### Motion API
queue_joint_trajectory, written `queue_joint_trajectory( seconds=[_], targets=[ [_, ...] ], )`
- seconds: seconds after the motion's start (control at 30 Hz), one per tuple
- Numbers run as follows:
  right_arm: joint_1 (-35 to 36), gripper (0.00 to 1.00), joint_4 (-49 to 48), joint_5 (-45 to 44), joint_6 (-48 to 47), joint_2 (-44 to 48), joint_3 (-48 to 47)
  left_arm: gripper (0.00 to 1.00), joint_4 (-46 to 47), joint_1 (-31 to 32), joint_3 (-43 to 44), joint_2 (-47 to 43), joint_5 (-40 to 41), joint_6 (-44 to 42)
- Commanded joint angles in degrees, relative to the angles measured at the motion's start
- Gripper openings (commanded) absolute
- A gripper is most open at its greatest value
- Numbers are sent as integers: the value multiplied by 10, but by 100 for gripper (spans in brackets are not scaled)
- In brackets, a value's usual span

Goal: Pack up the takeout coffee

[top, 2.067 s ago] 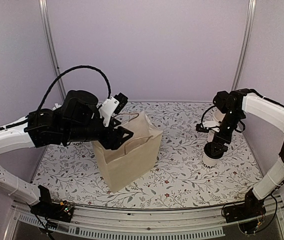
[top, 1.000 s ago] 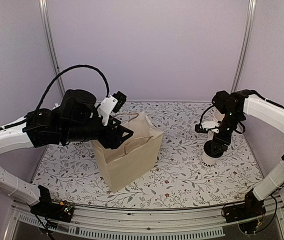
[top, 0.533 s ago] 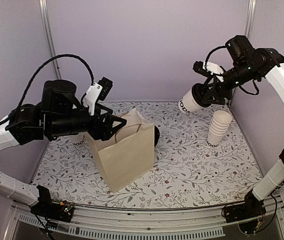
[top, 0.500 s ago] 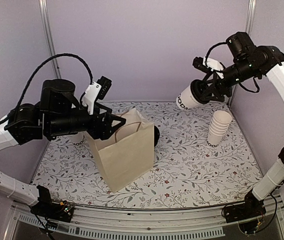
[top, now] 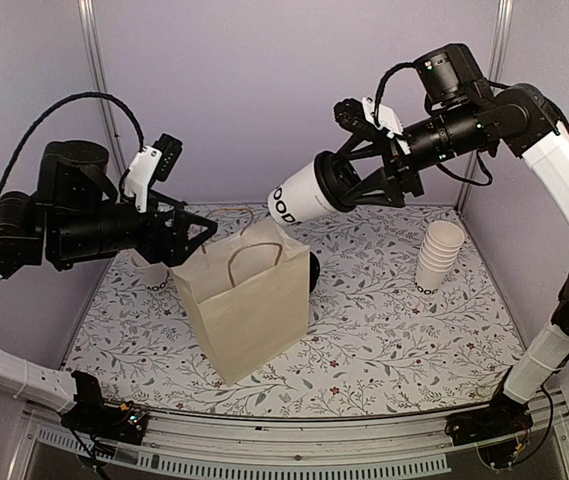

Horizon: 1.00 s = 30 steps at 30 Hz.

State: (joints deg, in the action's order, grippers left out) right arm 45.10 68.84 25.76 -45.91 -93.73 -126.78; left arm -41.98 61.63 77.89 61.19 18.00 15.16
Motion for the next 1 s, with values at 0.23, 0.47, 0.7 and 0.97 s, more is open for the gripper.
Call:
queue_joint_trajectory(
  seconds=[0.23, 0.47, 0.7, 0.97],
  targets=[
    [43, 51, -7, -28, -9, -53, 10, 88, -56, -45, -57, -48, 1, 14],
    [70, 50, 12, -65, -8, -84, 7, 84, -16, -103, -78, -22, -42, -15],
    [109, 50, 45, -99, -11, -95, 2, 82, 33, -171, -73, 9, -167, -60],
    [140, 50, 95, -131, -15, -88, 15, 85, 108, -179, -71, -19, -210, -86]
  ],
)
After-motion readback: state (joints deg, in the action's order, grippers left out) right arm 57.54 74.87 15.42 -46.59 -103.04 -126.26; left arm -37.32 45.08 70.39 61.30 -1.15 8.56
